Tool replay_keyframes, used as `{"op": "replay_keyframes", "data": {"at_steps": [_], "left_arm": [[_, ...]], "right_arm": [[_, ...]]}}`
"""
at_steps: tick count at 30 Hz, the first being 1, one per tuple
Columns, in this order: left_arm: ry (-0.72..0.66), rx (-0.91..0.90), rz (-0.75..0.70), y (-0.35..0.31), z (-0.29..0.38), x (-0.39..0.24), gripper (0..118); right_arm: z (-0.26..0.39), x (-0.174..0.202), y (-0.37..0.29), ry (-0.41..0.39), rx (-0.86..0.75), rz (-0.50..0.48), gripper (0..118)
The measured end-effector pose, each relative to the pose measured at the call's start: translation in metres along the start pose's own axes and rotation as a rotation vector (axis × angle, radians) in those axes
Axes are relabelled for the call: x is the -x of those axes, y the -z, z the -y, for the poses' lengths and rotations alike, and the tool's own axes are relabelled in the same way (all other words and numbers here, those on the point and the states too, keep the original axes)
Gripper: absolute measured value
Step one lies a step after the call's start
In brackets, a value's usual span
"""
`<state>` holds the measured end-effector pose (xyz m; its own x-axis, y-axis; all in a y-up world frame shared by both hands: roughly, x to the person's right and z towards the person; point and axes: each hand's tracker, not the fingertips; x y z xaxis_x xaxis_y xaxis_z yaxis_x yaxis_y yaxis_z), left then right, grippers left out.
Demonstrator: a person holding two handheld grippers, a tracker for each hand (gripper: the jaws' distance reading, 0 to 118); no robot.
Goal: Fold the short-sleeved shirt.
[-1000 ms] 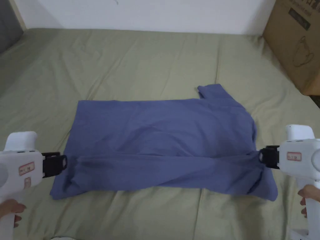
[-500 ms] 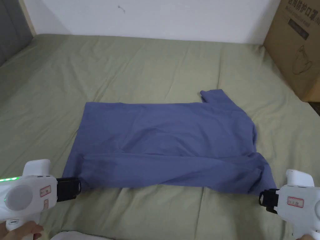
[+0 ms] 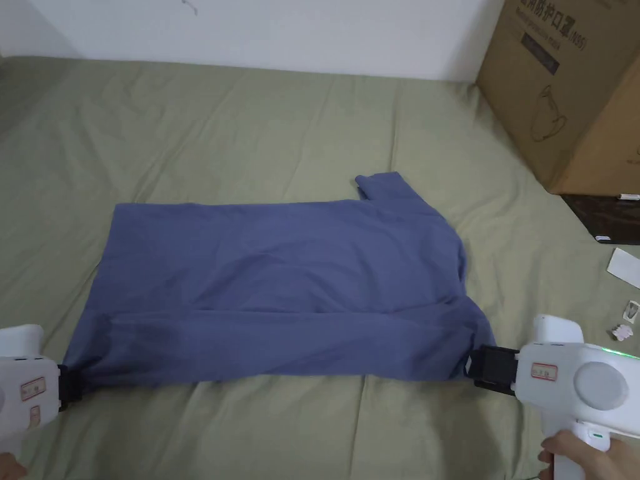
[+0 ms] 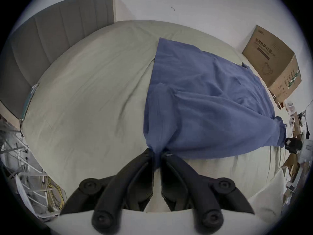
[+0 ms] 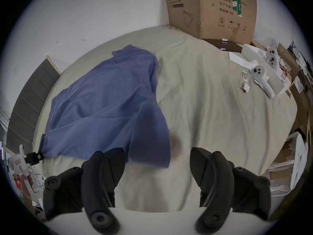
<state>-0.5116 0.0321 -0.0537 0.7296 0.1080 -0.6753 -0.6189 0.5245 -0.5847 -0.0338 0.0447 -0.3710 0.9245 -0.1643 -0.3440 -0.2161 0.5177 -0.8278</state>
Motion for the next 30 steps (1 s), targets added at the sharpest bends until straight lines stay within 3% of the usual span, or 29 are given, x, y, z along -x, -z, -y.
{"op": "replay_keyframes", "data": {"at_steps": [1,2,3,4,8,14,21,30], "left_arm": [[-0.006,0.002,0.002,0.0,0.0,0.0,6],[-0.007,0.002,0.003,-0.001,0.0,0.0,6],[-0.005,0.003,0.002,-0.002,-0.001,-0.001,6],[0.0,0.003,0.001,-0.003,-0.003,-0.001,6],[0.058,-0.033,-0.017,-0.014,-0.012,-0.005,6],[0.104,-0.081,-0.006,-0.038,-0.031,-0.004,5],[0.142,-0.092,-0.028,-0.07,-0.02,0.011,5],[0.231,0.133,-0.104,-0.034,0.049,0.028,6]], "right_arm": [[-0.002,0.0,0.01,-0.012,0.018,-0.01,81],[-0.002,0.001,0.019,-0.018,0.031,-0.013,67],[-0.002,0.002,0.029,-0.035,0.049,-0.017,25],[-0.002,0.006,0.034,-0.065,0.084,0.002,3],[-0.001,0.019,0.022,-0.181,0.046,0.044,3],[-0.015,0.004,-0.025,-0.123,-0.004,-0.035,3],[0.002,0.005,-0.07,-0.245,-0.008,-0.035,3],[0.076,-0.008,-0.037,-0.274,0.152,0.006,3]]}}
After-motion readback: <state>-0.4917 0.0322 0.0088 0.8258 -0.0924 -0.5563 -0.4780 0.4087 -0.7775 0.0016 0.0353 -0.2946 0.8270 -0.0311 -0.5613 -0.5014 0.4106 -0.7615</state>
